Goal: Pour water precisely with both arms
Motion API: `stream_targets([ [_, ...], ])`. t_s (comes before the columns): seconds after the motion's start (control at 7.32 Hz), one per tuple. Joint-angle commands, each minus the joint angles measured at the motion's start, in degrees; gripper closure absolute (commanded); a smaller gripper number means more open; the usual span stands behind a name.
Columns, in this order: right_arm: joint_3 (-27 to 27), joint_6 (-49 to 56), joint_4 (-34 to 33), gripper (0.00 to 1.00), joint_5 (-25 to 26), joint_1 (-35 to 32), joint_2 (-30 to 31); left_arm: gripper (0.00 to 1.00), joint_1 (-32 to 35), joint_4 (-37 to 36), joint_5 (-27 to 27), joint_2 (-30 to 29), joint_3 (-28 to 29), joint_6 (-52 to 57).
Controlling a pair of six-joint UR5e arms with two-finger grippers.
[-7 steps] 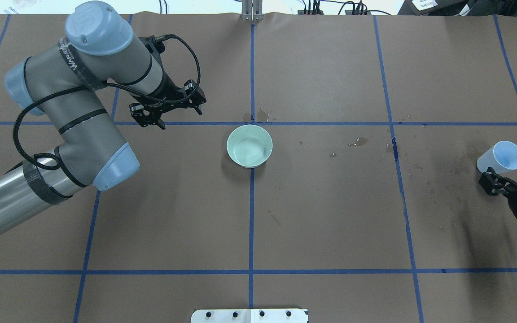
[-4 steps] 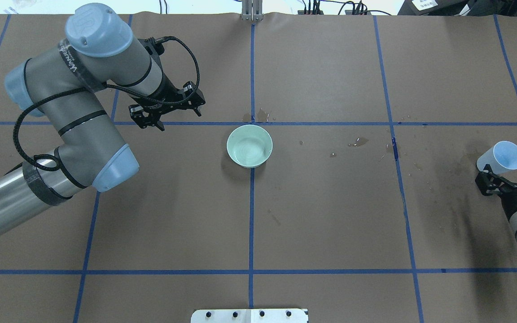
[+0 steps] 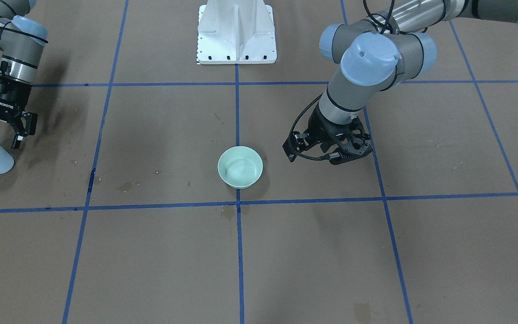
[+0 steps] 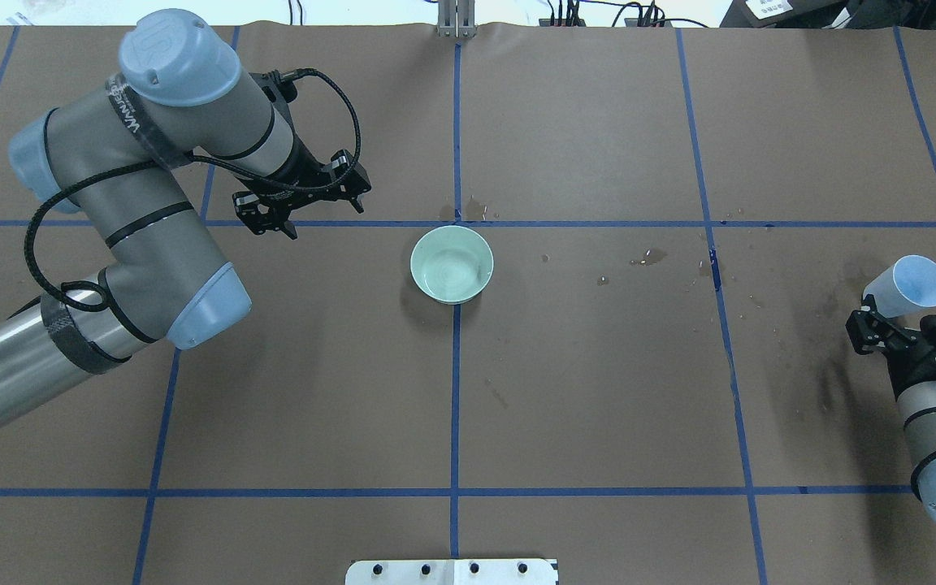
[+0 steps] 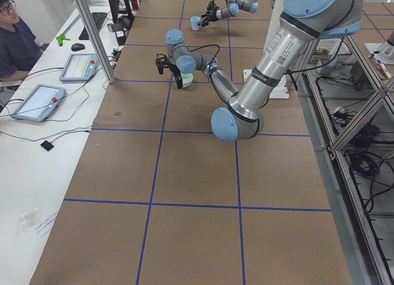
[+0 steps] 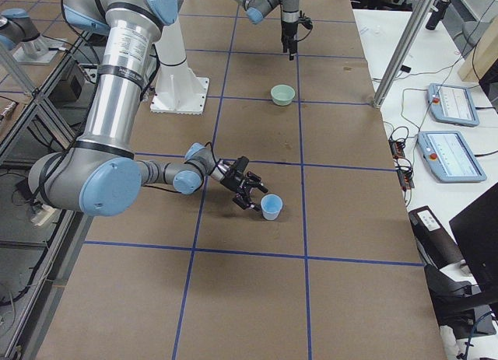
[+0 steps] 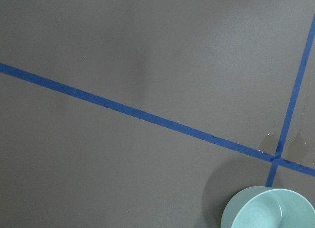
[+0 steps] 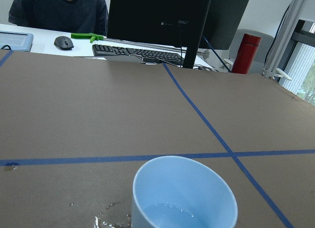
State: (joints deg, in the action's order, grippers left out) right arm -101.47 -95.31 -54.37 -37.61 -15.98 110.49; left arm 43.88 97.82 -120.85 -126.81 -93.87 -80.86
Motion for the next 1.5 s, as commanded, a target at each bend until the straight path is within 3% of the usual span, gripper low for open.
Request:
stream_targets([
  [0.0,2.5,-0.7,0.1,0.01,2.9,0.8,-1.2,0.00,0.0,0.0,0.0,0.3,0.0,0.0],
  [1.37,8.0,-1.8,0.7,0.01,2.8,0.6,-3.2,0.00,-0.2,0.0,0.0,0.3,-0.1,-0.1],
])
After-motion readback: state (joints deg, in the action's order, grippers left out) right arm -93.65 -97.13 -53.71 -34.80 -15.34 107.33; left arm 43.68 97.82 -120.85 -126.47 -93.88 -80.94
